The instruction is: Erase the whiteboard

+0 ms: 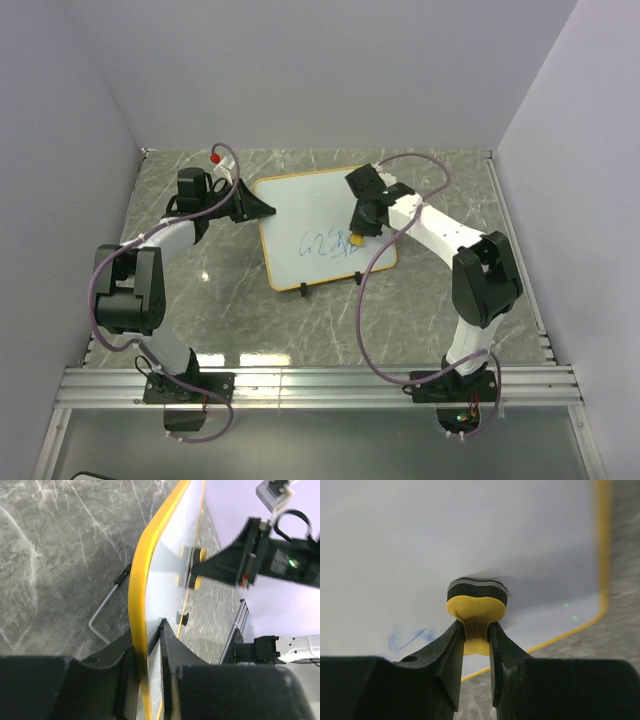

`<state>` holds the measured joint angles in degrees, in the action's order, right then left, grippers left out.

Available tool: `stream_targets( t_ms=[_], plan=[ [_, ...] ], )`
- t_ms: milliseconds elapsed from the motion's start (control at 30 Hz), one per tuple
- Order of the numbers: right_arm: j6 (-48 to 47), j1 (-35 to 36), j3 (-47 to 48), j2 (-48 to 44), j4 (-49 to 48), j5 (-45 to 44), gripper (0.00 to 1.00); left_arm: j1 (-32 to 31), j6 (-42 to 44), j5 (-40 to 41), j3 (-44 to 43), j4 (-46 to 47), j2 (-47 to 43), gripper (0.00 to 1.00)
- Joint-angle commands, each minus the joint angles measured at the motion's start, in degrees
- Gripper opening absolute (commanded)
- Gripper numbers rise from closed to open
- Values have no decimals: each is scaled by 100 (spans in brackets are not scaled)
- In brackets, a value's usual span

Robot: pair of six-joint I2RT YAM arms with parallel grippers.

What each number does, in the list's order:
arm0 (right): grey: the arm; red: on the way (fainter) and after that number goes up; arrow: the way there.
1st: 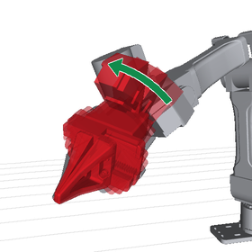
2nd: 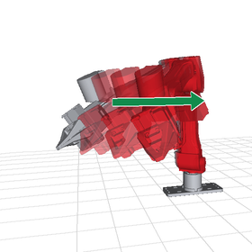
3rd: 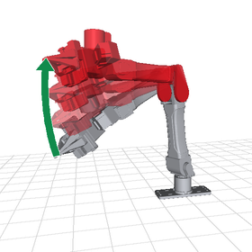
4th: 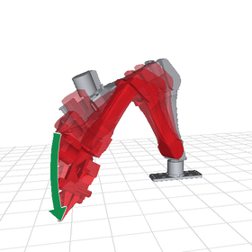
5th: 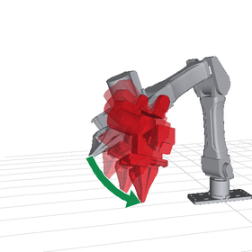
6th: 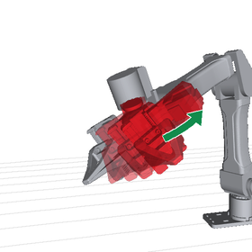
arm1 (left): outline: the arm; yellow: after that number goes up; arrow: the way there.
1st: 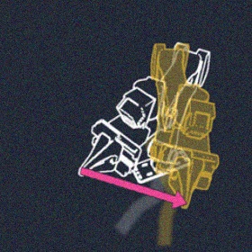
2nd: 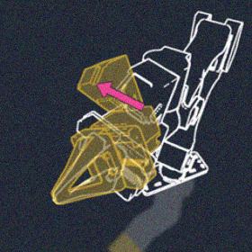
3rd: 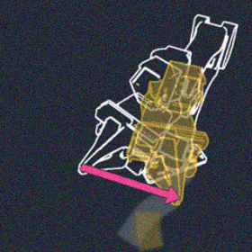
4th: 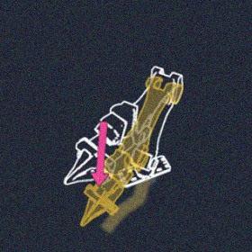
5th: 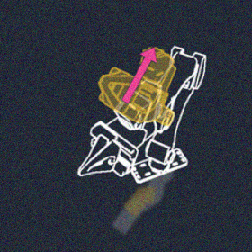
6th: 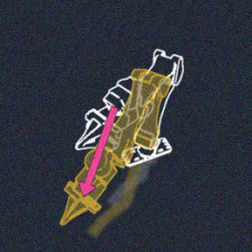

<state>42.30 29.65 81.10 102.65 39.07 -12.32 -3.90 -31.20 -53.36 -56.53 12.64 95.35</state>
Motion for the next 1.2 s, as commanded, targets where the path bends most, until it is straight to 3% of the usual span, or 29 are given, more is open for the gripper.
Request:
stream_targets(
  t_ms=[0, 133, 333, 533, 867, 1000, 1167],
  plan=[
    [59, 629, 397, 27, -487, 484, 0, -137, 553, 406, -60, -403, -69, 0],
    [6, 1392, 1089, 334, -603, 836, 0, -163, 589, 432, -42, -447, -122, 0],
    [-108, 1676, 2041, 1011, -93, 748, 0, -164, 624, 476, -16, -579, -236, 0],
    [-4, 1404, 1385, 862, -66, 327, 0, -164, 677, 485, 2, -676, -342, 0],
    [340, -20, 20, 379, 215, -718, 0, -190, 598, 432, 72, -579, -394, 0],
    [392, -126, -121, 405, 434, -948, 0, -181, 598, 441, 72, -579, -403, 0],
    [463, 162, -60, 370, 259, -588, 0, -190, 580, 432, 11, -588, -359, 0]
  ],
)
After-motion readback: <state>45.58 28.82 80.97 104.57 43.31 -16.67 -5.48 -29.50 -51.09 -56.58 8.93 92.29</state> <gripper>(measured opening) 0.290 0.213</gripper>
